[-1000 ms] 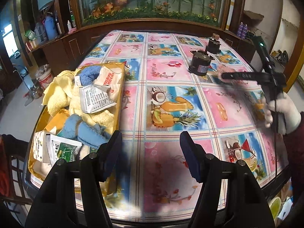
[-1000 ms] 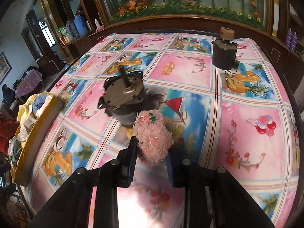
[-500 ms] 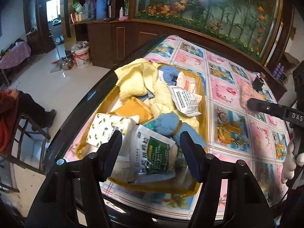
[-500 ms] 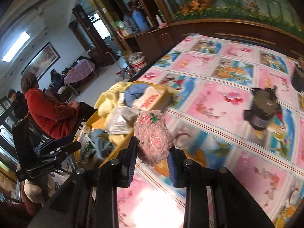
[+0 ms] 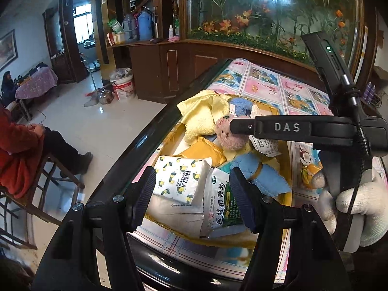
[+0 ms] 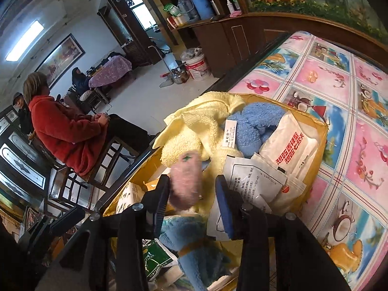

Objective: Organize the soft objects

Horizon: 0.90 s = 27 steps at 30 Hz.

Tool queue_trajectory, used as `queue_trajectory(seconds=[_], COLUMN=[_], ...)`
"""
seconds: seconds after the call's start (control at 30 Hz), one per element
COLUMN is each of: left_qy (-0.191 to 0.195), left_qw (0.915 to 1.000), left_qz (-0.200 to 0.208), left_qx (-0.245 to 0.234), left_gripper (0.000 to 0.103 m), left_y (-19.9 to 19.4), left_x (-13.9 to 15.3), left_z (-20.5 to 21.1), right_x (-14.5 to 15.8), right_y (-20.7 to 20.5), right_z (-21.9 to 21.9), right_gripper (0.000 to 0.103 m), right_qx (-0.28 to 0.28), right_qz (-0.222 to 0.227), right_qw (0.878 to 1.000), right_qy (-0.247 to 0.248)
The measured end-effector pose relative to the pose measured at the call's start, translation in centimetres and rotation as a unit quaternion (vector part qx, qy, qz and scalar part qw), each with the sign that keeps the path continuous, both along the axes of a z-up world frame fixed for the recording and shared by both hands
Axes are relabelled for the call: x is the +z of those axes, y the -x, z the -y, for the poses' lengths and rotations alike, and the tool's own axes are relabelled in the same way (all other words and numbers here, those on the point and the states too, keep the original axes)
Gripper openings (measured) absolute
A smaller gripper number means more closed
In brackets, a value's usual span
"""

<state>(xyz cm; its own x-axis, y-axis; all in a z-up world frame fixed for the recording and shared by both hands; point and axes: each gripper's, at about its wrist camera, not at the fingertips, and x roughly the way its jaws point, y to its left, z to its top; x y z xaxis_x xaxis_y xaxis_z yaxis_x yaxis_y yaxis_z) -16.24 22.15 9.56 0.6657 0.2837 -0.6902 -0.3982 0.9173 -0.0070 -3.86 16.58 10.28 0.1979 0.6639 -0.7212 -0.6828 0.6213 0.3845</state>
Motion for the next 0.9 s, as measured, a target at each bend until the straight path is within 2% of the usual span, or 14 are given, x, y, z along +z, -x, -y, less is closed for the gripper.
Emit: queue_trajectory(seconds=[0.07,0.23,0.37,0.43,0.63,0.9], left_qy=[-0.009,-0.037,-0.062,-0.071,-0.088,-0.104], left_qw=[0.9999,0.9989,0.9964,0.9950,0.9932,0.9922], left_qz=[0.003,0.003,0.007,0.012,0.022,0.023], left_qx=[0.006,0.030,0.058,0.069,0.073,0.065], left_gripper=[0.064,0.064,0.064,0.064,0.064,0.064], left_y=[0.0,0.0,0.2,0.4,0.9,1.1], left_x=[0.1,0.1,0.6,0.8,1.7,2.3], left_z=[0.0,0.6,1.1,1.3,2.4,4.2], right_x=[0.6,2.7,3.8,3.9,3.4,2.3], right_y=[0.5,2.3,5.0,6.0,7.4,8.1], right_z=[1.1,4.8,7.4,8.1,9.2,10.1], right_gripper=[0.051,0.053,0.065,0.067,0.068,0.068], right_qx=[-0.006,-0.040,-0.065,-0.073,-0.085,-0.088], right_qz=[0.009,0.046,0.084,0.097,0.115,0.101], right_qw=[1.000,0.998,0.993,0.991,0.988,0.990], right_qy=[-0.008,-0.031,-0.051,-0.058,-0.048,-0.045])
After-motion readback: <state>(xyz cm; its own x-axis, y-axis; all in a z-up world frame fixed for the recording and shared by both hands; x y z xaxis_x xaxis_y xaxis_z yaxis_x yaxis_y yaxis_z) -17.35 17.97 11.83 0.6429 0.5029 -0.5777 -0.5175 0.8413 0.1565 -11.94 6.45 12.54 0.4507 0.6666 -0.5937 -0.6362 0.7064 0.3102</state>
